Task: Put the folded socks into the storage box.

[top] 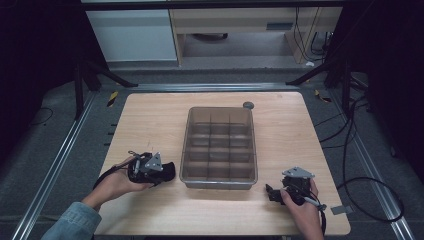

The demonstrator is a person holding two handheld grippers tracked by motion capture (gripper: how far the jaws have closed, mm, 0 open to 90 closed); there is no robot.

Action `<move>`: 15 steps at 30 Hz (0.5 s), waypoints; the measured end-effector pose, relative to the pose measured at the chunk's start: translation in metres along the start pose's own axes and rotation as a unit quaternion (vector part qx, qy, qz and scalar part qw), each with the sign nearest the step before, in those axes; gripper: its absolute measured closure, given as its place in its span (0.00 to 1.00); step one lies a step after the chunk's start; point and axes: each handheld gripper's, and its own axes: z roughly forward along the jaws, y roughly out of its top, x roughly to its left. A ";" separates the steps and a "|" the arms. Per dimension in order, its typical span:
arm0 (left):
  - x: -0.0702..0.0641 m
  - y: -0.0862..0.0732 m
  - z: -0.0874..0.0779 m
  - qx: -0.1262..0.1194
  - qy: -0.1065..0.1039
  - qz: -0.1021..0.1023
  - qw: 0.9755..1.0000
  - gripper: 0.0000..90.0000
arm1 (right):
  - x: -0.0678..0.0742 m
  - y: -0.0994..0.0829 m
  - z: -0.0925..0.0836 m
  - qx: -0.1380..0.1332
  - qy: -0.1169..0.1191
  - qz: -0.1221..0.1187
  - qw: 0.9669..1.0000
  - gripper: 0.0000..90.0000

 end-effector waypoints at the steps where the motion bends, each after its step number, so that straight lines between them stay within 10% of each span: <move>1: 0.001 -0.001 -0.004 -0.003 0.004 -0.001 1.000 0.70 | 0.000 0.000 0.000 0.000 0.000 0.000 1.000 0.01; 15: -0.004 0.001 -0.029 -0.006 -0.004 0.010 1.000 0.70 | 0.000 0.000 0.000 0.000 0.000 0.000 1.000 0.01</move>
